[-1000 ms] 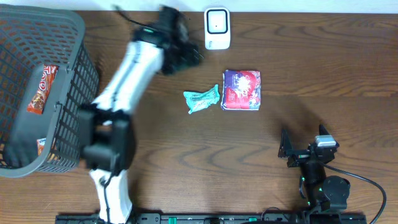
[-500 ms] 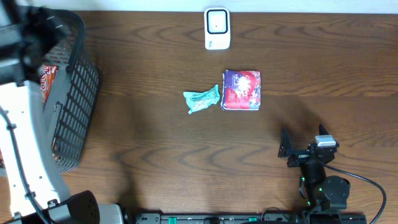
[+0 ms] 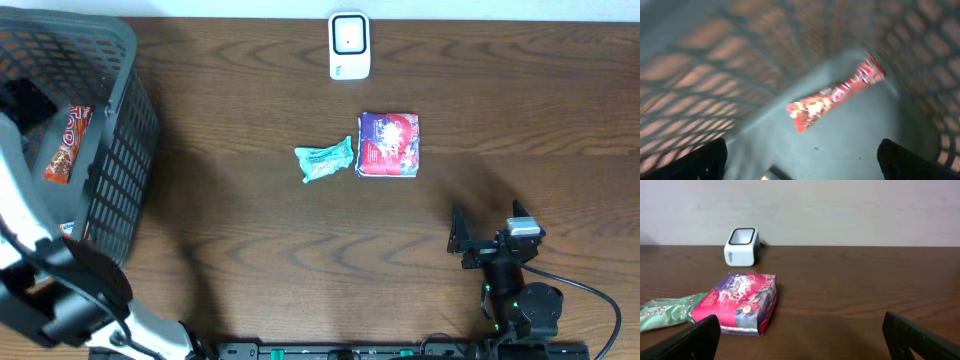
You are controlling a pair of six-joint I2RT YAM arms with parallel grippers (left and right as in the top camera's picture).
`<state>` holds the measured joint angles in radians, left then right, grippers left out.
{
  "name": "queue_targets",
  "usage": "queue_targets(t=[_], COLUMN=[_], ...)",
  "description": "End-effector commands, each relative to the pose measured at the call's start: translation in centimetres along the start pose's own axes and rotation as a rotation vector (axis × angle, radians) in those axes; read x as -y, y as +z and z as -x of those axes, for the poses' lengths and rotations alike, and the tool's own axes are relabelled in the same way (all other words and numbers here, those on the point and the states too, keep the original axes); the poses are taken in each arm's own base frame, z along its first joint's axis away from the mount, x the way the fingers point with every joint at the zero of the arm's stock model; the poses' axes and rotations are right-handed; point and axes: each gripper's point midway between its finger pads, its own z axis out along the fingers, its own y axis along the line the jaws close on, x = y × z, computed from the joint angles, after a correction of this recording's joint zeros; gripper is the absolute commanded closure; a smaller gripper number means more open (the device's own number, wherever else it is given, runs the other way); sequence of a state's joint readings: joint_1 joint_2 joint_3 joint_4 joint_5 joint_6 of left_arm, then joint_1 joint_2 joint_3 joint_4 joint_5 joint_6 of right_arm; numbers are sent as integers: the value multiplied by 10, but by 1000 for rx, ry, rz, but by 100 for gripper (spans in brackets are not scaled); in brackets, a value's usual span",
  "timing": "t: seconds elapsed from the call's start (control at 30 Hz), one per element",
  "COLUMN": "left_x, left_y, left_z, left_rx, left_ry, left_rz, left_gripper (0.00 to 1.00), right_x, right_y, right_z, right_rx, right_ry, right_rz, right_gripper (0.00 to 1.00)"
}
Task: Scan the item barcode
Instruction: 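Reach into the basket and grasp the red-orange candy bar with left gripper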
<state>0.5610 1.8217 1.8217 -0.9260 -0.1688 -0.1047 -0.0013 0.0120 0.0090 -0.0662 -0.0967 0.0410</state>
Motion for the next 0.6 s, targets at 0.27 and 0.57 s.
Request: queue_targets(t=[0.27, 0.57], left_x=[52, 66], left_y=[116, 158], left_z=[-51, -38], left_rx=[-219, -122], left_ry=[280, 337], left_rz=[-165, -154], left_gripper=[5, 5], right_x=[-4, -4], right_y=[0, 0], right_z=[-1, -1], right_rx=[-1, -1], right_ry=[5, 5], right_rz=[15, 15], right_gripper=[1, 1])
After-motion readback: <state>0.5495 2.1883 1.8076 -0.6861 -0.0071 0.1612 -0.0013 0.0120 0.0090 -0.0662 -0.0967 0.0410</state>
